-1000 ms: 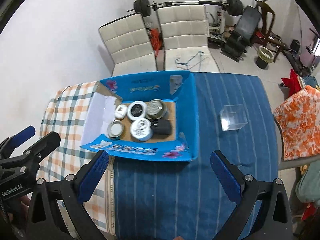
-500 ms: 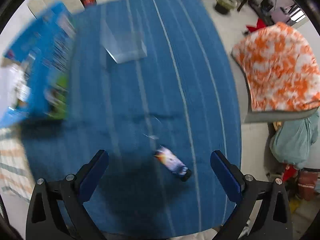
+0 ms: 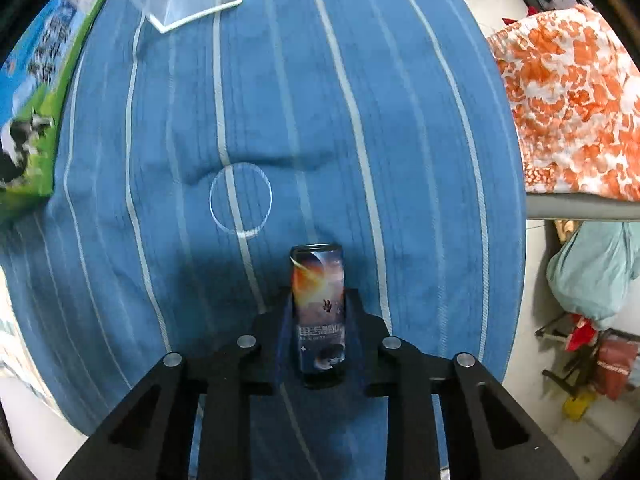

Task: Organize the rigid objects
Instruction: 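Grasp the clear plastic cube box with the left tool while the right tool grasps the cosmetic tube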

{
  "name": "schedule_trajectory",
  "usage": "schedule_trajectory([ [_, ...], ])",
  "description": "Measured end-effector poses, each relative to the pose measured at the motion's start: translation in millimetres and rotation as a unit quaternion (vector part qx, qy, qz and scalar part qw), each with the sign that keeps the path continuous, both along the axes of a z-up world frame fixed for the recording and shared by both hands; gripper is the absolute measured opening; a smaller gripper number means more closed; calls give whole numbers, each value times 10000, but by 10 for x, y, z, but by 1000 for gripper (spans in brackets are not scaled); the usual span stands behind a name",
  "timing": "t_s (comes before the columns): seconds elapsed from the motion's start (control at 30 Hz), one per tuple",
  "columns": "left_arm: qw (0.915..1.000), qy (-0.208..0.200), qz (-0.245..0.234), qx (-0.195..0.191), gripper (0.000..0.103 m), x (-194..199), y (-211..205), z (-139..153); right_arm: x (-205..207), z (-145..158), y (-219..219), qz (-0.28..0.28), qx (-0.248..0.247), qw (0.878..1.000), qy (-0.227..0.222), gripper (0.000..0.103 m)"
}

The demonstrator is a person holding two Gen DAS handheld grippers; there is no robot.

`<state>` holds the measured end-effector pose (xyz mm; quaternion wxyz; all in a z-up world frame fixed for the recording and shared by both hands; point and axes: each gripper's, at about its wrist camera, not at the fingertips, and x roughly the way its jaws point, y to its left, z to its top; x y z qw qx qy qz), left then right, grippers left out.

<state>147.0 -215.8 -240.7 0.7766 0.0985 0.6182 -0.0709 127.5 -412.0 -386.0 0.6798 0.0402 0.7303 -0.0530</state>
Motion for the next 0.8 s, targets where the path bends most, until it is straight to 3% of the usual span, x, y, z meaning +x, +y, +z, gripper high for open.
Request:
schedule_trajectory([
  [0.27,9989,89,164,-432,103,483,-316,141,556,512,-396,-471,491,9959,-601,27],
  [0.5,9847,726,951,-1265,103,1328,-422,-98,1189,658,-924,-881,605,9895,-968,27],
  [0.67,9829,923,1035,-1212,103,1680,-614,-362,1520,607,-1108,-1030,678,9872,-1011,27],
  [0.8,9834,1232,966,-915,103,1854,-802,-720,1696,499,-1129,-1008,691,9880,-949,27],
])
